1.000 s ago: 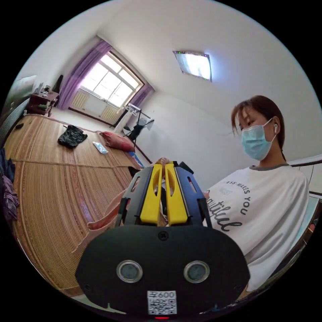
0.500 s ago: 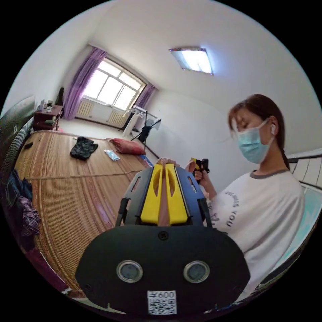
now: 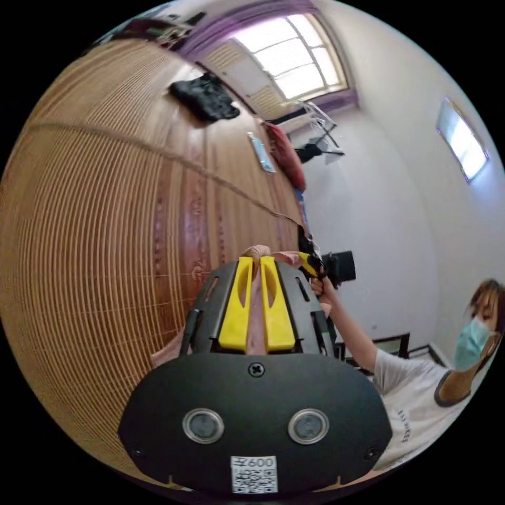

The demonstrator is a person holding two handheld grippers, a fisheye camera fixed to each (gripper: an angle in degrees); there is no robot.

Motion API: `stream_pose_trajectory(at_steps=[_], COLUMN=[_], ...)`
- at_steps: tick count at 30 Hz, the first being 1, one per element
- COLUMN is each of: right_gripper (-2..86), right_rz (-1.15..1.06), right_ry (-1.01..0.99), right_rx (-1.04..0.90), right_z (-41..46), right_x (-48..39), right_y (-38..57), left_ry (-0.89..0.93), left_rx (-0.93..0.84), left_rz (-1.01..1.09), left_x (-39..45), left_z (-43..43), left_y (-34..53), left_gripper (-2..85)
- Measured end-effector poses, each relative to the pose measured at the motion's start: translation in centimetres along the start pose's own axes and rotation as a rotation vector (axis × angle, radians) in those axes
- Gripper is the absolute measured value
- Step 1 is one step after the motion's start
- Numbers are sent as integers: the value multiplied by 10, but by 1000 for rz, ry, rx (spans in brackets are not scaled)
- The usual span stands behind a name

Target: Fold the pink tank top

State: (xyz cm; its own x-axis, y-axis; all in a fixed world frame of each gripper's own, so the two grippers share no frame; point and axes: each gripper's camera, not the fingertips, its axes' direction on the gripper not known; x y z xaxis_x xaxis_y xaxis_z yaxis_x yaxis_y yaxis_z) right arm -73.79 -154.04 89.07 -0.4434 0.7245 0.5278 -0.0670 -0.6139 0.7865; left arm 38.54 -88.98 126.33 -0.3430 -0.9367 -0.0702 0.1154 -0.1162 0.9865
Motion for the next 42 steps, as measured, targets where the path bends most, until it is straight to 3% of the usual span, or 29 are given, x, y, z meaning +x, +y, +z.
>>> stream_pose_trajectory(at_steps=[3,6,11,13,17,20,24,27,30,42], right_gripper=[4,51,68,47,-2,-7,-8,-7,-4,36], right_rz=[32,-19,-151,-208,-330,-401,-426,-441,-460,-389], right_ry=[12,30,51,1,-25,-115,-202,-189,-228,-316], right_rx=[4,-32,-158,-211,-226,-212,-229,-228,-224,-256], right_z=[14,10,-4,-9,-26,-49,-78,-100,-119,-151], right_x=[37,35,9,-4,-35,-56,-65,-68,-69,-68], right_y=[-27,-62,-114,-134,-155,-171,-194,-205,-213,-241], left_ry=[-58,-165,-190,-106,18,27,227,385,328,438], left_rx=[76,75,-112,-234,-217,-184,-151,-129,-125,-159], left_rz=[-95,-55,273,426,499,447,304,338,390,415], left_x=[-26,-7,105,172,249,275,277,295,323,387], left_z=[-8,-42,-36,4,38,42,23,-11,-47,-149], left_y=[-29,-58,-96,-114,-146,-179,-222,-243,-256,-302], left_gripper=[66,81,81,87,103,121,119,52,22,8])
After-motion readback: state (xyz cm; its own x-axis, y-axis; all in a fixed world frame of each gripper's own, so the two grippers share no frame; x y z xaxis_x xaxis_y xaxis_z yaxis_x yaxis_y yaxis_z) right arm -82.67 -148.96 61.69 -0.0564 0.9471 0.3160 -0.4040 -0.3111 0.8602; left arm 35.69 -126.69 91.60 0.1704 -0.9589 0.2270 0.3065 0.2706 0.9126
